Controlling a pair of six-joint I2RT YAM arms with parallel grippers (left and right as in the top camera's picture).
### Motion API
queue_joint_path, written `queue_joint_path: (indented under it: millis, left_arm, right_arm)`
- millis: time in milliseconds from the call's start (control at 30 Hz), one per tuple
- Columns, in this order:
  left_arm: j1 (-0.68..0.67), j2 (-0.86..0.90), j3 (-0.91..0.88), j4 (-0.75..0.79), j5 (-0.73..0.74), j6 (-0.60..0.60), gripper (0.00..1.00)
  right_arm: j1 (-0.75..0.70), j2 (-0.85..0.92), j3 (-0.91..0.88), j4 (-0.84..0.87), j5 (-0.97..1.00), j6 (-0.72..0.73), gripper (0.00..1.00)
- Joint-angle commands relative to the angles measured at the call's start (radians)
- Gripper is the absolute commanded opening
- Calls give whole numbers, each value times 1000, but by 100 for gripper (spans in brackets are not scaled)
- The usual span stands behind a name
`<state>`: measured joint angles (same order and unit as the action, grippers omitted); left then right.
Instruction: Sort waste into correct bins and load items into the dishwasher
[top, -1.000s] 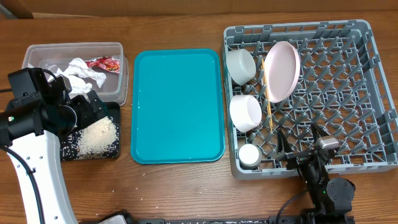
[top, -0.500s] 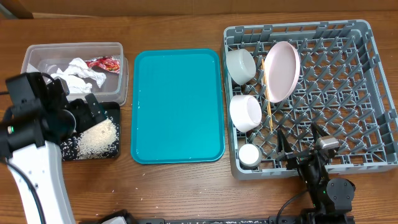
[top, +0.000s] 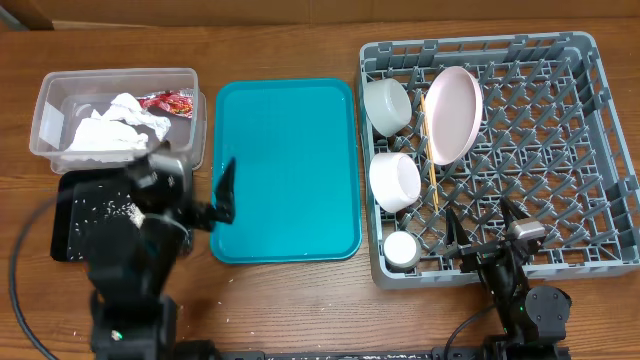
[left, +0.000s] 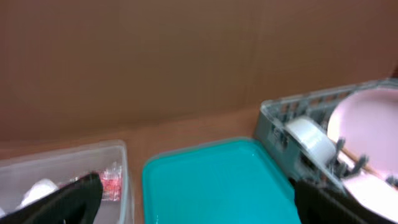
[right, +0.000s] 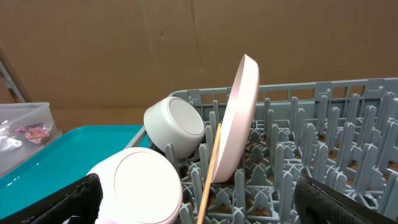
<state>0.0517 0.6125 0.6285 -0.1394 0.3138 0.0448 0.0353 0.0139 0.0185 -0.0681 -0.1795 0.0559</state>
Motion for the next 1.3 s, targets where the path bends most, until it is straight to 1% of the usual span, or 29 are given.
queue_joint_path:
  millis: [0,67,167,300,433,667,1267]
  left_arm:
    - [-6,-114,-183,127,27,14,100]
    - [-6,-188,-290,196,23,14,100]
    - [-6,-282,-413,248,9,10,100]
    - [-6,-410,-538,261,-31,-7,100]
    - [-8,-521,-626,250,-32,-7,100]
    - [-13,-610,-624,84,-59,-4,100]
    - [-13,-608,-624,87,-58,-7,100]
  right_arm:
    - [7,-11,-11,6,-6,-1,100]
    - [7,-11,-11,6,-6,-1,100]
    - [7,-11,-11,6,-6,-1,100]
    - [7,-11,-11,6,-6,-1,100]
    - [7,-11,-11,6,-6,-1,100]
    - [7,-11,-11,6,-6,-1,100]
    - [7,-11,-11,6,-5,-1,100]
